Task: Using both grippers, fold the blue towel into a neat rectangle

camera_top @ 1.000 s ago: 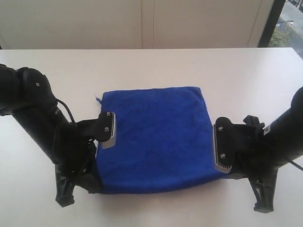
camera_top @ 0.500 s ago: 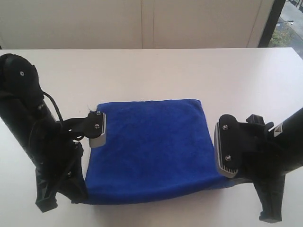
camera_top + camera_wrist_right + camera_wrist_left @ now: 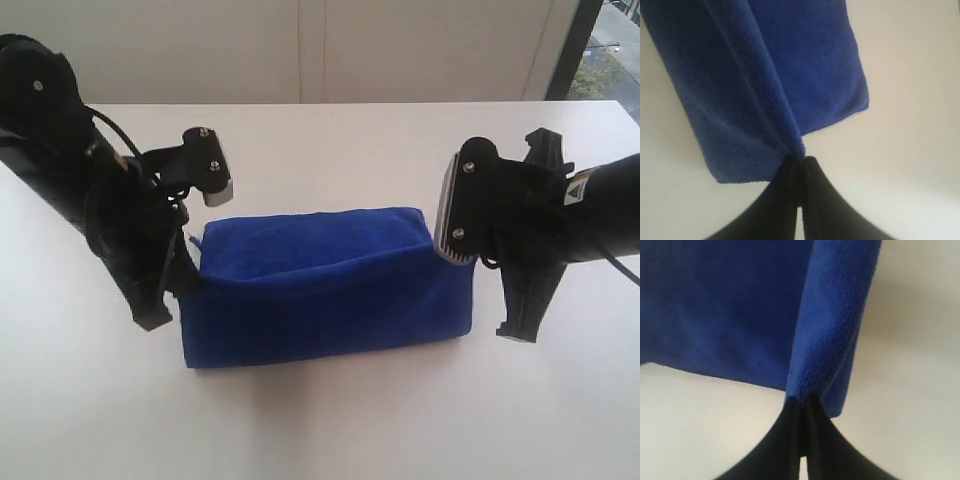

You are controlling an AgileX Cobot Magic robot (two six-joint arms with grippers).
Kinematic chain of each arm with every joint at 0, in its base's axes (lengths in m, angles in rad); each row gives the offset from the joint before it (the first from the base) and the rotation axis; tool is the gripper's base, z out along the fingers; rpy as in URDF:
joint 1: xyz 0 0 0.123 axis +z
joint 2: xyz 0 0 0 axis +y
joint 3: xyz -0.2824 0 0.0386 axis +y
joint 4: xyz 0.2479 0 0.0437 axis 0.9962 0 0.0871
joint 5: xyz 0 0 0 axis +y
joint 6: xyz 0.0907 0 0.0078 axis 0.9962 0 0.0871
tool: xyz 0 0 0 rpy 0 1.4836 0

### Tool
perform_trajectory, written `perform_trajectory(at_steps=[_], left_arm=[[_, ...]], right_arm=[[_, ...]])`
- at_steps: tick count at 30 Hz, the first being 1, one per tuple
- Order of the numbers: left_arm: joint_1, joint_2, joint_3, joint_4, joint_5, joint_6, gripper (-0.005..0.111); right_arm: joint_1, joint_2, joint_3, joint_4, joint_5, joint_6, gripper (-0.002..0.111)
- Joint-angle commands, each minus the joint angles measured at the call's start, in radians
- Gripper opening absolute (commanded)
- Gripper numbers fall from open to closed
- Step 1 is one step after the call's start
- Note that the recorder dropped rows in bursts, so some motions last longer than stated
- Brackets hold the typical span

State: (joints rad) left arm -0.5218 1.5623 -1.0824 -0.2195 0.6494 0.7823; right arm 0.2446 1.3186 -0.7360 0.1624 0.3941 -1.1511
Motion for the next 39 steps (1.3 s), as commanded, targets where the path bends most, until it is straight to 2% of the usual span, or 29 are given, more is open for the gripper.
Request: perform_trajectory(at_steps=[1, 11, 22, 30, 39], left_arm=[[0.002, -0.002, -0.036, 0.014, -0.070, -0.031, 0.000], [0.002, 0.040, -0.047, 0.229, -0.222, -0.210, 0.000], [0.008, 0.125, -0.047, 0.232, -0.397, -0.210, 0.000], [0.068, 0.194, -0.047, 0.232, -0.457, -0.230, 0.000], [0.071, 0.242, -0.047, 0.229, -0.534, -0.233, 0.000]], right_arm=[[0.003, 0.059, -0.034, -0.018, -0.063, 0.004, 0.000], [0.001, 0.202, -0.106, -0.023, -0.191, 0.004, 0.000], [-0.047, 0.310, -0.139, -0.025, -0.336, 0.004, 0.000], [-0.047, 0.401, -0.141, -0.025, -0.480, 0.004, 0.000], [-0.047, 0.465, -0.141, -0.025, -0.578, 0.004, 0.000]])
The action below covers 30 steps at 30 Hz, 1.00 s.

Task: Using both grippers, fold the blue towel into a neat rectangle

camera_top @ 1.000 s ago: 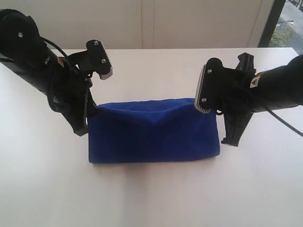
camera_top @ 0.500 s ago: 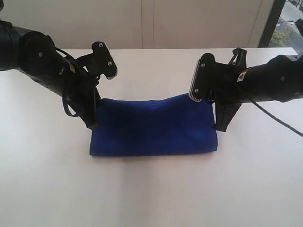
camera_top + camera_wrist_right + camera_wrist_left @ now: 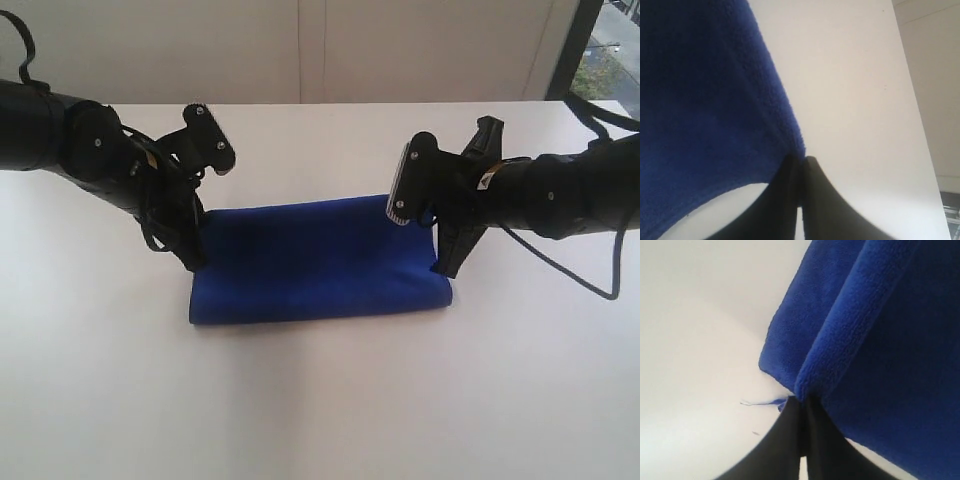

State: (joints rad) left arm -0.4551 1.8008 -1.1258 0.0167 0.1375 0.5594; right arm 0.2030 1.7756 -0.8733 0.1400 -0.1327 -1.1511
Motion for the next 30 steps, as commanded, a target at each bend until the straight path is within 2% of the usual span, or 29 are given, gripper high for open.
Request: perform_trajectory(at_steps=[1, 7, 16, 30], left_arm=[[0.004, 0.002, -0.004, -0.007, -0.027, -0.010, 0.000], [0.004, -0.010, -0.005, -0.007, -0.036, -0.010, 0.000], [0.004, -0.009, -0.080, -0.007, -0.038, -0.010, 0.000], [0.024, 0.097, -0.085, -0.007, -0.093, -0.010, 0.000]], right_arm=[[-0.005, 0.008, -0.004, -0.002, -0.060, 0.004, 0.000], [-0.005, 0.003, -0.015, 0.002, -0.050, 0.004, 0.000], [-0.008, 0.003, -0.078, 0.047, -0.078, 0.004, 0.000], [-0.024, 0.135, -0.113, 0.045, -0.136, 0.004, 0.000]])
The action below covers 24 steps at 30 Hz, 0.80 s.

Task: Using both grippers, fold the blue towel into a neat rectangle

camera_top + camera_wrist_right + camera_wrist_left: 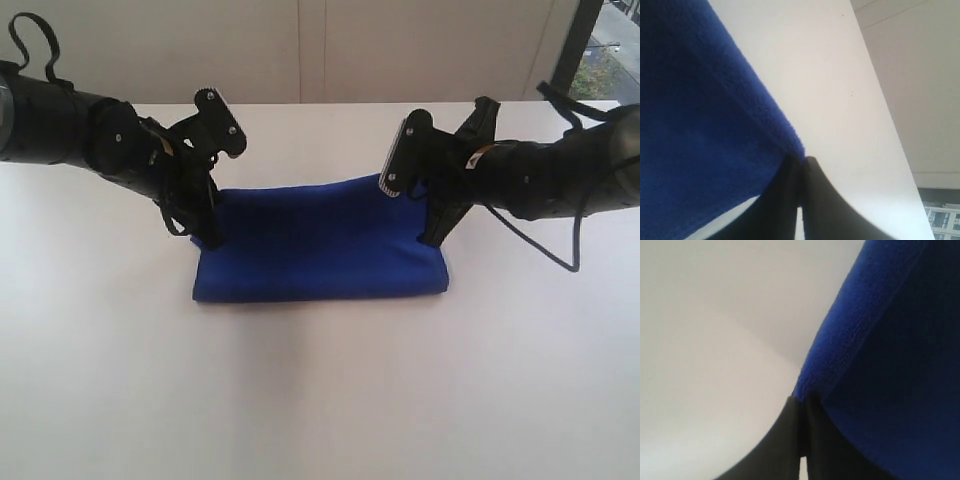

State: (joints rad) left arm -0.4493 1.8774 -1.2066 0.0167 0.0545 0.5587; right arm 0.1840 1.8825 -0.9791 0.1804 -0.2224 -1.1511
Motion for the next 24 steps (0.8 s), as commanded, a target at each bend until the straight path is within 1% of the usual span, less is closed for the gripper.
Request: perform_trajectory(at_steps=[1, 12, 14, 19, 24], left_arm=[[0.020, 0.025, -0.004, -0.007, -0.014, -0.010, 0.000], [0.022, 0.035, -0.004, -0.007, -0.060, -0.005, 0.000], [0.022, 0.032, -0.004, -0.007, -0.049, -0.005, 0.000], [0.022, -0.010, -0.005, -0.007, 0.028, -0.009, 0.000], [0.022, -0.044, -0.006, -0.007, 0.062, -0.017, 0.000]], right_arm=[[-0.005, 0.036, -0.007, 0.004, -0.051, 0.004, 0.000], [-0.005, 0.049, -0.007, 0.004, -0.142, 0.004, 0.000], [-0.005, 0.049, -0.007, 0.004, -0.146, 0.004, 0.000], [-0.005, 0.049, -0.007, 0.004, -0.157, 0.004, 0.000], [-0.005, 0.049, -0.007, 0.004, -0.161, 0.004, 0.000]])
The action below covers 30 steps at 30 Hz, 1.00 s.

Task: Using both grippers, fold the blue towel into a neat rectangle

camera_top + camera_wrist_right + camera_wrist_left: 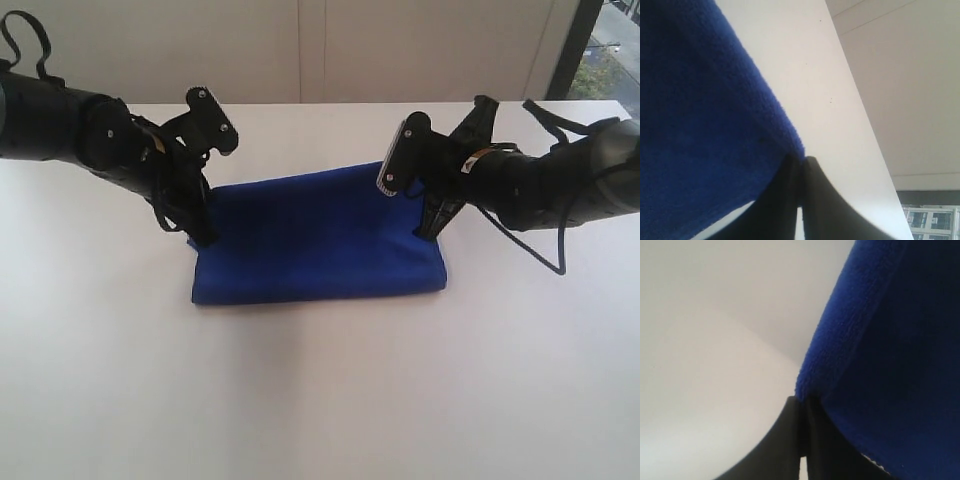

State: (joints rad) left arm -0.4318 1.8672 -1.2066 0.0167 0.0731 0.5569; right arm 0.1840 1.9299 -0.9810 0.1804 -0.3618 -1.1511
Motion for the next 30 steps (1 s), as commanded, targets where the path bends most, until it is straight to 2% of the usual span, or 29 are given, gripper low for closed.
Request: perform_trajectory(at_steps=[1, 30], left_arm=[[0.005, -0.034, -0.012, -0.007, 0.057, -0.016, 0.000], [0.028, -0.023, -0.017, -0.007, 0.072, -0.030, 0.000]], right_arm=[[-0.005, 0.001, -0.005, 0.004, -0.022, 0.004, 0.000], [-0.005, 0.081, -0.069, 0.004, -0.020, 0.004, 0.000]])
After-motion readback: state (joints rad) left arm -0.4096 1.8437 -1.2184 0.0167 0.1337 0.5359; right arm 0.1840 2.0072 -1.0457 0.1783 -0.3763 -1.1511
